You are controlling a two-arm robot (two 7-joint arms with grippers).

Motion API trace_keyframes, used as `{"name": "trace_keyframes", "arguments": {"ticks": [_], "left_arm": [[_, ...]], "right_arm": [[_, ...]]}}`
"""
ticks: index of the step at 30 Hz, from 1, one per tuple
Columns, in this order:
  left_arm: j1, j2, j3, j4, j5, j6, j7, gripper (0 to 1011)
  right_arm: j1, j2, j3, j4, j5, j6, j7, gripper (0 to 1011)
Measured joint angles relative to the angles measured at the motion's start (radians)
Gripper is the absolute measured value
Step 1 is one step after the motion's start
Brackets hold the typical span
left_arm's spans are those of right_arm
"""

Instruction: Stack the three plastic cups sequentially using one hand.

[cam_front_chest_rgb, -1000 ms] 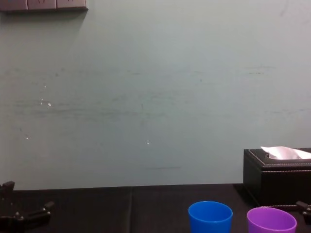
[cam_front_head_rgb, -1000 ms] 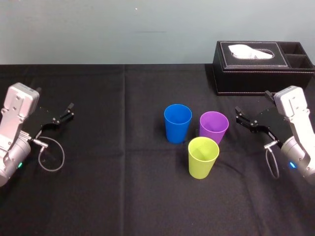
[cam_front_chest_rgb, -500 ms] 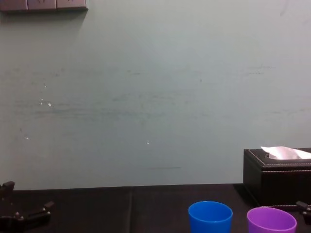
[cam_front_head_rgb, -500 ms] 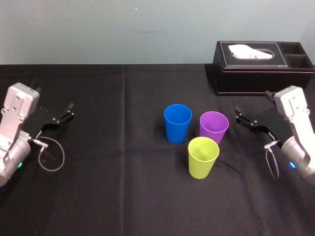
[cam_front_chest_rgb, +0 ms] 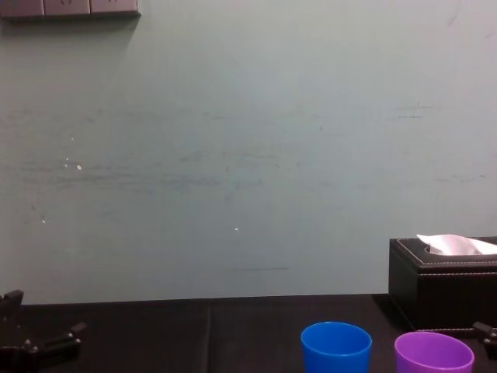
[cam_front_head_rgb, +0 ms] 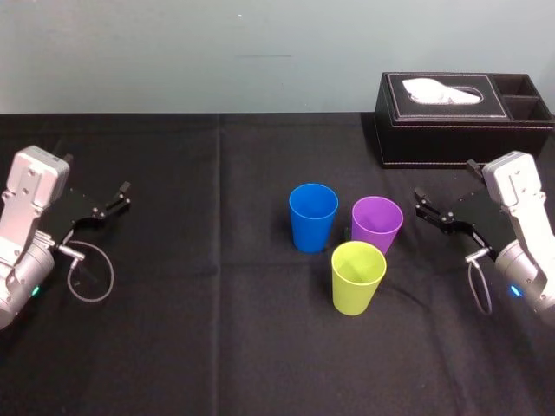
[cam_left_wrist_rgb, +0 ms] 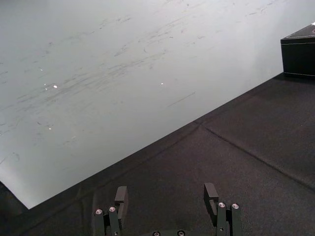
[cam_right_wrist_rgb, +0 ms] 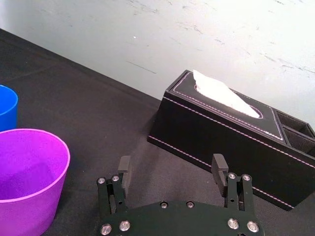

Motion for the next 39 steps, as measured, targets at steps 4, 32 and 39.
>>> {"name": "trace_keyframes", "arguments": {"ticks": [4,32,39], "left_arm": [[0.0,0.0,0.0,0.0,0.0,0.0,0.0,1011],[0.0,0.0,0.0,0.0,0.0,0.0,0.0,1011],[0.0,0.0,0.0,0.0,0.0,0.0,0.0,1011]], "right_arm": [[0.0,0.0,0.0,0.0,0.0,0.0,0.0,1003],[-0.036,-0.003,0.07,-0.062,0.061,0.025,0.037,1003],[-0.1,0.035,0.125,-0.124,0.103,0.05,0.071,1003]]}}
